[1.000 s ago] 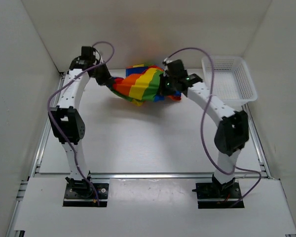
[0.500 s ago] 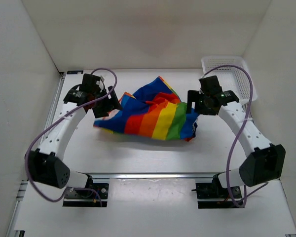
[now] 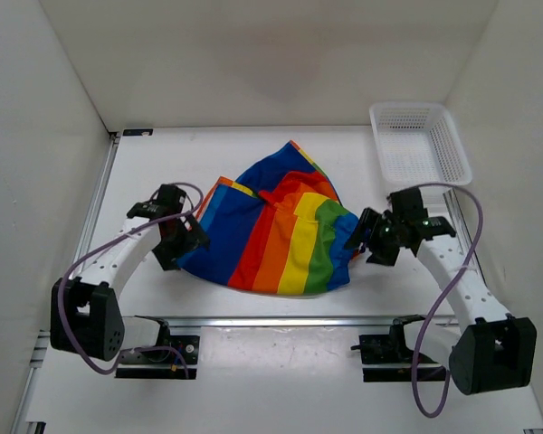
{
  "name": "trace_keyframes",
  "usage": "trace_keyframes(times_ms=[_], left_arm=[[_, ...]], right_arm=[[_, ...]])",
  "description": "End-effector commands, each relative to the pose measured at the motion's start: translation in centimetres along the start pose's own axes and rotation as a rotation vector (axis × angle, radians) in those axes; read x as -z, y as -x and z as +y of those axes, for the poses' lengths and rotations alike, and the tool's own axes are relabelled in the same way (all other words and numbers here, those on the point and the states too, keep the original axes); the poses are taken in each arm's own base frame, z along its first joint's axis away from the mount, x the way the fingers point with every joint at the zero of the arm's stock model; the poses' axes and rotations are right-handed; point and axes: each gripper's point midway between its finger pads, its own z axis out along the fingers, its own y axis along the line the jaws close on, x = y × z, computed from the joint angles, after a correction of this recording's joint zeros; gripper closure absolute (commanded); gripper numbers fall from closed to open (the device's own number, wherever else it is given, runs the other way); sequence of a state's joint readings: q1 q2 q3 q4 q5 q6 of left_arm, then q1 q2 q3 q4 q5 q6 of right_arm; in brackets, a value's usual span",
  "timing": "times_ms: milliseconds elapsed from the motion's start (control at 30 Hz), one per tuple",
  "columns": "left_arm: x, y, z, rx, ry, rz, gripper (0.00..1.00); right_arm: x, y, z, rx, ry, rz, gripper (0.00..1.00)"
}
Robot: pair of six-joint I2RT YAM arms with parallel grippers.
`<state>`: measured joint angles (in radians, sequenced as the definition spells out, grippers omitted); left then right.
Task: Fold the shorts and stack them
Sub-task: Flatten the shorts out
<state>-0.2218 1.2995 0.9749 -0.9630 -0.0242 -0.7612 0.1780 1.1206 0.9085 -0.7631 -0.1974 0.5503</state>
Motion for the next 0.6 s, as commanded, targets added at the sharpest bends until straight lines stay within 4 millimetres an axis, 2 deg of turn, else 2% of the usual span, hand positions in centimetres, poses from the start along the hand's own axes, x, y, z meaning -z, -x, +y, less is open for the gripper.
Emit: trace_keyframes(times_ms=[0,33,67,167,267,300,333,433,567], left_arm=[[-1.3,-1.0,2.4,0.138,0.049,-0.006,0.0],[-1.8,-0.4,2.2,0.148,0.03,-0.028,0.0],[-2.2,-0.2,2.4,0.158,0.033,-0.03,0.0],[-4.3,1.1,2.9,0.167,0.07,-0.039,0.03],[-6.3,2.3,2.7,0.155,0.108,-0.018,0.22],[-6.4,2.8,2.3,0.145,0.108,-0.019,0.43],[-7.3,3.1,2.4,0.133,0.13,-0.009,0.56],[-7.7,4.0,1.8,0.111,0.13,-0.008,0.9],[-7.5,4.1,1.2,0.102,0.108,0.0,0.9]], right_arm=[[-0.3,-4.3,1.1,-0.144,0.119,0.125,0.18],[-0.2,-4.9,0.8,-0.158,0.121,0.122,0.16],[-0.9,-6.1,-0.3,-0.184,0.087,0.139,0.15],[-1.4,-7.7,-1.3,-0.254,0.065,0.164,0.15],[-2.9,-8.6,-1.8,-0.284,0.086,0.175,0.16],[-3.6,-8.2,-1.8,-0.279,0.096,0.163,0.16],[-4.1,-8.2,-1.9,-0.279,0.095,0.164,0.16],[-5.9,-7.5,-2.1,-0.255,0.083,0.142,0.18],[-8.1,-6.1,-1.7,-0.23,0.078,0.095,0.29]])
